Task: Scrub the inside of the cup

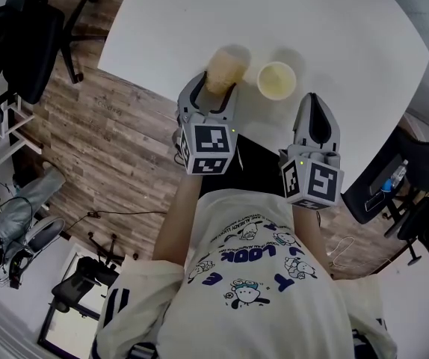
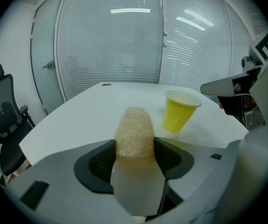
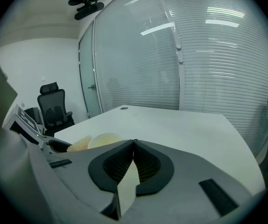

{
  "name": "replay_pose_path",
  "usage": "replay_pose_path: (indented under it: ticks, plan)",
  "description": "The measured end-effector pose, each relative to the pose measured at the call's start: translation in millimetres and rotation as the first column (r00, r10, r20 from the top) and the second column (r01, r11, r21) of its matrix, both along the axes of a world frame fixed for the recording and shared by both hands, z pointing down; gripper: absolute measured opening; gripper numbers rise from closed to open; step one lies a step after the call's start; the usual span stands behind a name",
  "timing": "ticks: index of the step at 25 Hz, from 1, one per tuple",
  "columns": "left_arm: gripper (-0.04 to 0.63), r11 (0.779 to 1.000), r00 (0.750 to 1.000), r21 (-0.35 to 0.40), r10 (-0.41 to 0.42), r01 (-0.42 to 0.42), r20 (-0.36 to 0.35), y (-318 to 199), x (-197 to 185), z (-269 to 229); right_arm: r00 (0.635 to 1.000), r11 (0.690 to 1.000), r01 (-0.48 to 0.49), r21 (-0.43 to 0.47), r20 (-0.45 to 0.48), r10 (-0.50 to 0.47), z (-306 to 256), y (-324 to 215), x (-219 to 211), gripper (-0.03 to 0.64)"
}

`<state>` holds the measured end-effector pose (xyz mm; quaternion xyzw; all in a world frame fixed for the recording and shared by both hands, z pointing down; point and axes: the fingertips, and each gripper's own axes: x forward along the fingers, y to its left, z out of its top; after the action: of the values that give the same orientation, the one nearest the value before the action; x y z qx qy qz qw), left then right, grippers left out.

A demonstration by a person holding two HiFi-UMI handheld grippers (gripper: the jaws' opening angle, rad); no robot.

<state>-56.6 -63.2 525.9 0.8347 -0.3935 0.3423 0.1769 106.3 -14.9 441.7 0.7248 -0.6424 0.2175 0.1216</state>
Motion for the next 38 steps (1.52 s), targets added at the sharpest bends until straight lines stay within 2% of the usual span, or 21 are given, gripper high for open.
replay_pose_path:
  ticks: [12,16,22,28,38]
  plan:
    - [0.199,0.999,0.999,-0.006,0.032,-0.032,0.03,8,10,-1,1.0,1.0,0.013,-0.01,-0.006,-0.013,6,2,5,0.032]
    - [0.178,1.0,1.0,-0.024,0.015,-0.015,0.02,10,11,-1,1.0,1.0,0.02,-0.017,-0.002,-0.02,11,1,6,0.032]
    - [0.166,0.999,1.0,-0.041,0.002,-0.001,0.023,9,12,-1,0.999,0.999,0.048,-0.021,0.006,-0.048,15,-4,7,0.032]
    - [0.158,0.997,0.999,-0.062,-0.044,0.044,-0.005,6,10,-7,0.997,0.998,0.069,-0.016,0.02,-0.068,15,-7,10,0.032]
    - [0.158,0.996,0.997,-0.05,-0.072,0.072,0.007,-3,11,-13,0.987,0.987,0.159,-0.028,0.025,-0.159,22,-12,16,0.032]
